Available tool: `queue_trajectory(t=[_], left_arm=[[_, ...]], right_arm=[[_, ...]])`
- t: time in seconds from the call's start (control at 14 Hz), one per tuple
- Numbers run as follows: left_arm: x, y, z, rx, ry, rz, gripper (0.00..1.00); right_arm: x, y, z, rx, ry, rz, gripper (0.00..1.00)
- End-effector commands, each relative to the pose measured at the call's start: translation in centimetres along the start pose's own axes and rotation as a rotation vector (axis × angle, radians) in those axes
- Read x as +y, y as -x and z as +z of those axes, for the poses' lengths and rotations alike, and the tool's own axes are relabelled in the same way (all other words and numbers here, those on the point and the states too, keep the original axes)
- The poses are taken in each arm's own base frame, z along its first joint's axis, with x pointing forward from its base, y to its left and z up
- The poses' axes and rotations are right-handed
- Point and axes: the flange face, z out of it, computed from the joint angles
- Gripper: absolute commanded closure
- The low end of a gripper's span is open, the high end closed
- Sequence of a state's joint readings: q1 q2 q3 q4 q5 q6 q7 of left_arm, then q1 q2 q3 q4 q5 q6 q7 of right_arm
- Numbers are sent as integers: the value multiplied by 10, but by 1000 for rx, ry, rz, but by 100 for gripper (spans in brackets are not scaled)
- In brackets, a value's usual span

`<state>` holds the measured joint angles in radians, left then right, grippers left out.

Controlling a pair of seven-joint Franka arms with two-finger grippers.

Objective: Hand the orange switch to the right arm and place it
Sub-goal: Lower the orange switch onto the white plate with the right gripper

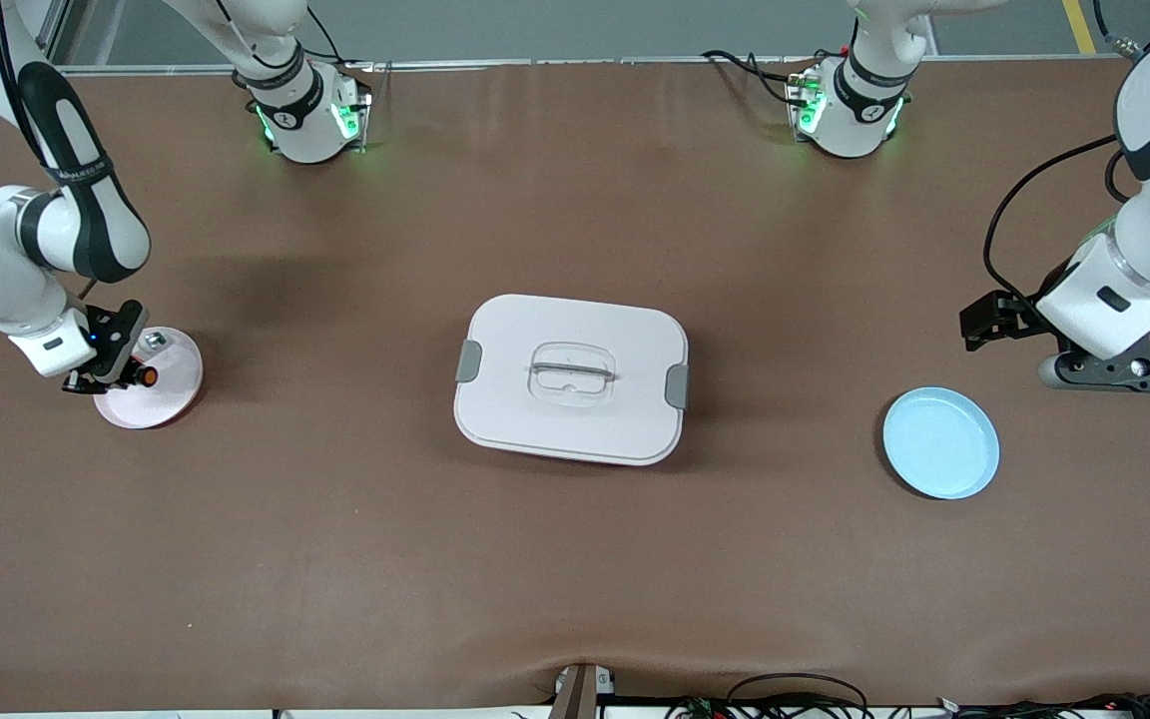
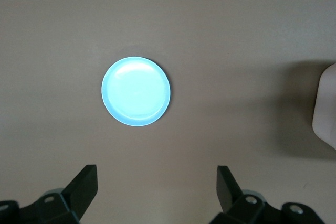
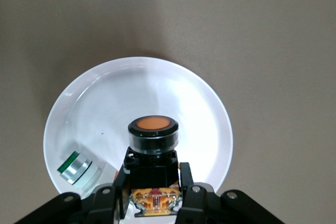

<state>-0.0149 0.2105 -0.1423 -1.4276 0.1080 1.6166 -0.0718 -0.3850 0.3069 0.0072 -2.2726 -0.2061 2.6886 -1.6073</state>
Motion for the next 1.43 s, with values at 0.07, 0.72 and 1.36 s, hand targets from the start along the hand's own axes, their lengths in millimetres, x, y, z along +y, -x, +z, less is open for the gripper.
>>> queue_trajectory(t=[0.07, 0.72, 1.36], left_arm=[[1, 6, -16, 20, -9, 17, 0], [-24, 29, -10, 6, 75, -56, 0], [-31, 51, 3, 33, 71, -70, 0]], right_arm=[[-3, -3, 11, -11, -5, -50, 100], [-7, -2, 45, -14, 24, -108, 100], [-7, -11, 48, -10, 12, -107, 1]])
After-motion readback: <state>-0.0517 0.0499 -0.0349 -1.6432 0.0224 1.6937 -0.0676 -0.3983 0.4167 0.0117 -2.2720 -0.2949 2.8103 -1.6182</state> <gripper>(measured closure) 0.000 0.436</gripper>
